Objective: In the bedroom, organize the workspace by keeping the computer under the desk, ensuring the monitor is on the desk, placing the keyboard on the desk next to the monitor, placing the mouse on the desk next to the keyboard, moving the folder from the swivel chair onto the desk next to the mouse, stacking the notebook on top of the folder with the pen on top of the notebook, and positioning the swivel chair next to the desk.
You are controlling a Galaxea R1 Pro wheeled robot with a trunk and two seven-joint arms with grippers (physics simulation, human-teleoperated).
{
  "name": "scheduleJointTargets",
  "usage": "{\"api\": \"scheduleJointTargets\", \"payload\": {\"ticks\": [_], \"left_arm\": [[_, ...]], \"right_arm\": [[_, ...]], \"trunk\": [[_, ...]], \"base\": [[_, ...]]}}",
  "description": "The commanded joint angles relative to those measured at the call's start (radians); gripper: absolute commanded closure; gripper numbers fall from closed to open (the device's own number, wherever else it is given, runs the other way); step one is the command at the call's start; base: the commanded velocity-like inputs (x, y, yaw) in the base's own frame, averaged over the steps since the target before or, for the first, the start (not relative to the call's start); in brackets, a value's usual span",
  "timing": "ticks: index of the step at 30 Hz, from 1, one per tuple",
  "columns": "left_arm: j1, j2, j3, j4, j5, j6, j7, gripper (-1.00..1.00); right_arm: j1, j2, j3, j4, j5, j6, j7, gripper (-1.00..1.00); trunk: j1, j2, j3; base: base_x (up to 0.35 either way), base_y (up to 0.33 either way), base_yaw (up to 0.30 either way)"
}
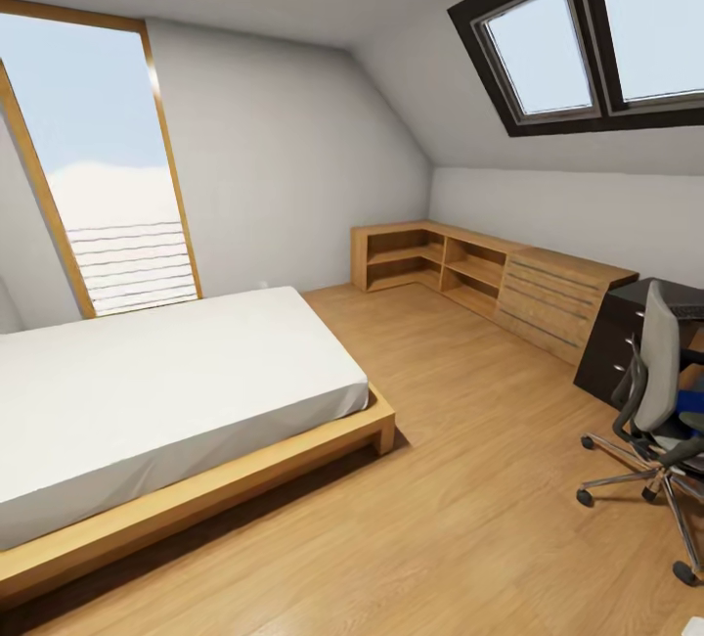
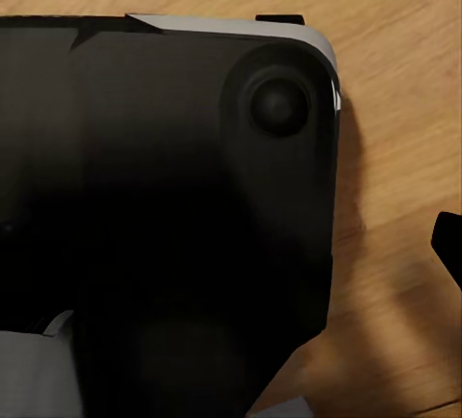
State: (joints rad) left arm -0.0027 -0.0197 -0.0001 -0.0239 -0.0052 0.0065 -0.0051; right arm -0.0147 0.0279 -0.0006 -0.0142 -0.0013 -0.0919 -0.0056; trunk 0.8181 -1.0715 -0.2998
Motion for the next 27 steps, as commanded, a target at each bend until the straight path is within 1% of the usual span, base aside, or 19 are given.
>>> {"api": "scheduleJointTargets", "payload": {"ticks": [1, 2, 5, 8, 9, 12, 16, 18, 19, 22, 23, 24, 26, 27], "left_arm": [[0.000, 0.000, 0.000, -0.001, 0.000, 0.000, 0.000, -1.00], [0.000, 0.000, 0.002, -0.001, 0.003, 0.000, 0.005, -1.00], [0.000, 0.000, 0.002, -0.002, 0.003, 0.000, 0.006, -1.00], [0.000, 0.001, 0.003, -0.005, 0.004, -0.001, 0.007, -1.00], [0.000, 0.003, 0.004, -0.017, 0.005, -0.002, 0.008, -1.00], [0.000, 0.006, 0.006, -0.060, 0.005, -0.002, 0.008, -1.00], [0.000, 0.006, 0.008, -0.075, 0.017, -0.015, 0.008, -1.00], [0.000, 0.006, 0.009, -0.078, 0.033, -0.037, 0.009, -1.00], [0.000, 0.006, 0.009, -0.080, 0.049, -0.059, 0.009, -1.00], [0.000, 0.006, 0.009, -0.080, 0.077, -0.098, 0.008, -1.00], [0.000, 0.006, 0.009, -0.080, 0.098, -0.127, 0.008, -1.00], [0.000, 0.006, 0.009, -0.080, 0.109, -0.141, 0.008, -1.00], [0.000, 0.006, 0.007, -0.080, 0.149, -0.200, 0.008, -1.00], [0.000, 0.006, 0.007, -0.080, 0.171, -0.239, 0.008, -1.00]], "right_arm": [[-0.001, -0.002, 0.000, 0.000, 0.000, -0.005, -0.001, -1.00], [-0.001, -0.008, 0.000, 0.000, 0.001, -0.018, -0.001, -1.00], [-0.001, -0.008, 0.000, 0.000, 0.001, -0.027, -0.001, -1.00], [-0.001, -0.007, 0.000, 0.000, 0.000, -0.034, -0.001, -1.00], [-0.001, -0.007, 0.000, 0.000, 0.000, -0.035, -0.001, -1.00], [-0.001, -0.008, -0.001, 0.000, 0.000, -0.037, -0.001, -1.00], [-0.001, -0.008, -0.001, 0.000, 0.000, -0.037, -0.001, -1.00], [-0.001, -0.008, -0.001, 0.000, 0.000, -0.037, -0.001, -1.00], [-0.001, -0.008, -0.001, 0.000, 0.000, -0.037, -0.001, -1.00], [-0.001, -0.008, -0.001, 0.000, 0.000, -0.037, -0.001, -1.00], [-0.001, -0.008, -0.002, 0.000, 0.000, -0.037, -0.001, -1.00], [-0.001, -0.008, -0.001, 0.000, 0.000, -0.037, -0.001, -1.00], [-0.001, -0.008, -0.001, 0.000, 0.000, -0.037, -0.001, -1.00], [-0.001, -0.008, -0.001, 0.000, 0.000, -0.037, -0.001, -1.00]], "trunk": [[-0.004, 0.007, 0.002], [-0.008, 0.014, 0.005], [-0.019, 0.035, 0.015], [-0.019, 0.035, 0.015], [-0.019, 0.035, 0.015], [-0.031, 0.056, 0.024], [-0.046, 0.084, 0.037], [-0.054, 0.098, 0.043], [-0.058, 0.105, 0.046], [-0.069, 0.126, 0.055], [-0.073, 0.133, 0.058], [-0.077, 0.140, 0.062], [-0.084, 0.154, 0.068], [-0.088, 0.161, 0.071]], "base": [[0.000, 0.000, 0.000], [0.000, 0.000, 0.000], [0.000, 0.000, 0.000], [0.000, 0.000, 0.000], [0.000, 0.000, 0.000], [0.000, 0.000, 0.000], [0.000, 0.000, 0.000], [0.000, 0.000, 0.000], [0.000, 0.000, 0.000], [0.000, 0.000, 0.000], [0.000, 0.000, 0.000], [0.000, 0.000, 0.000], [0.000, 0.000, 0.000], [0.000, 0.000, 0.000]]}}
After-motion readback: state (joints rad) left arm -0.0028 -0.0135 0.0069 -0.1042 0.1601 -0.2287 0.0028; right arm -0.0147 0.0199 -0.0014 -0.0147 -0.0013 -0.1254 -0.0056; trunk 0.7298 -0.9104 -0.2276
